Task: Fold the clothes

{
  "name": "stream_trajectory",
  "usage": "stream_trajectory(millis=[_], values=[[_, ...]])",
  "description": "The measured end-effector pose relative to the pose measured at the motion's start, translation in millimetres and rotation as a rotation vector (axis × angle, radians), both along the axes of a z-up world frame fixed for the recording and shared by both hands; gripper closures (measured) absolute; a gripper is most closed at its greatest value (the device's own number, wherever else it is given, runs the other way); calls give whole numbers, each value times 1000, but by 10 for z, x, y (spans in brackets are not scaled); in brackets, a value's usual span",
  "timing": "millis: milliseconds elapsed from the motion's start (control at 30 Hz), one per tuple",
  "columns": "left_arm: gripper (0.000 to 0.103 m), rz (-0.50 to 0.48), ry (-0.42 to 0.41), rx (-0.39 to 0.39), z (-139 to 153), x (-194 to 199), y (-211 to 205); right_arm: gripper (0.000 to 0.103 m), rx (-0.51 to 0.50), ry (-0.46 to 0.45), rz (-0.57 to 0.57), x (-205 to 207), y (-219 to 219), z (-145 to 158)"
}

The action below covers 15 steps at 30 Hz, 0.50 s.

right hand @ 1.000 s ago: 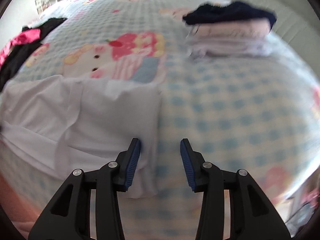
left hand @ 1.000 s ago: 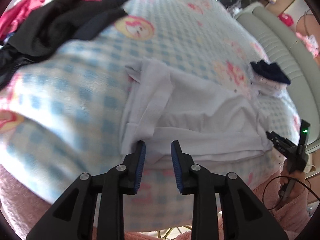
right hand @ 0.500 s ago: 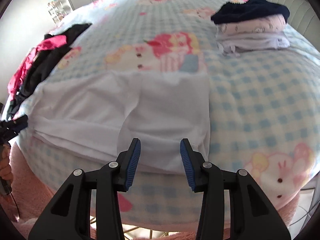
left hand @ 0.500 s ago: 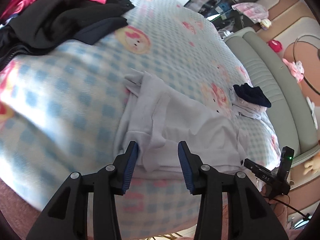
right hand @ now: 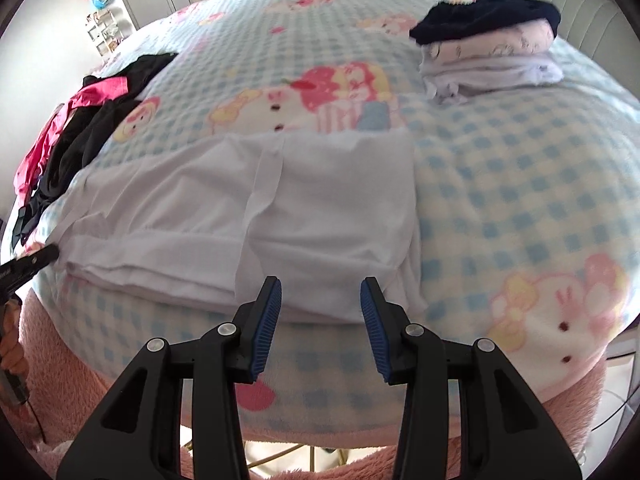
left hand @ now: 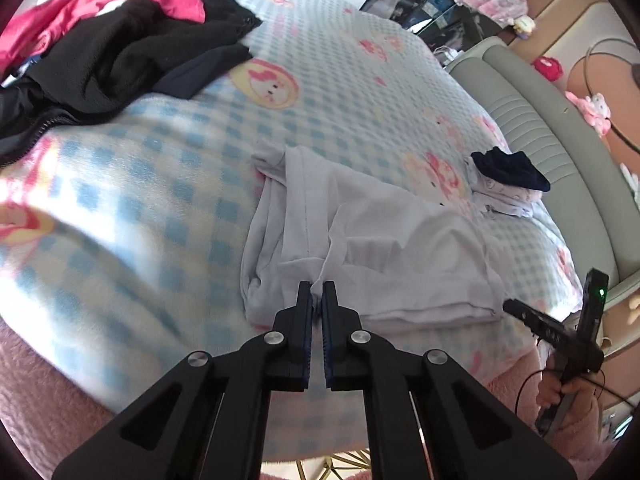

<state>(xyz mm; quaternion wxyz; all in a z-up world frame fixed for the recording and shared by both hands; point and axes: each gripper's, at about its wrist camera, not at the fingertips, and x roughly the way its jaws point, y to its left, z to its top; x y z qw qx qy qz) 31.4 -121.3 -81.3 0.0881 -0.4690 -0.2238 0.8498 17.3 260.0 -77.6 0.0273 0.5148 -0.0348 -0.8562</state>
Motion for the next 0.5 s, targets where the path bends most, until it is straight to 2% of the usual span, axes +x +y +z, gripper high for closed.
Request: stream_trajectory(millis=[133, 200, 267, 333, 400, 433, 467, 500], values=[[99, 21, -29, -38, -60, 70, -73, 61, 27, 5, -6, -47, 42, 46], [99, 45, -93, -50, -194, 54, -150, 61, 30, -7, -22, -85, 92, 38], [98, 56, -103, -5, -224, 24, -248, 61, 25, -13, -35, -109, 152, 53], [95, 68, -66, 15, -115, -63, -332, 61, 13, -7, -43, -139, 212, 101], [79, 64, -32, 33, -13, -207, -373, 61, -1, 2, -48, -200, 261, 162], [63, 61, -18, 45, 32, -298, -388, 61, -9, 7, -50, -234, 283, 195], [59, 57, -4, 56, 74, -391, -400, 61, -16, 12, -51, -269, 306, 227], [59, 50, -1, 64, 86, -495, -385, 61, -21, 16, -53, -311, 320, 251]])
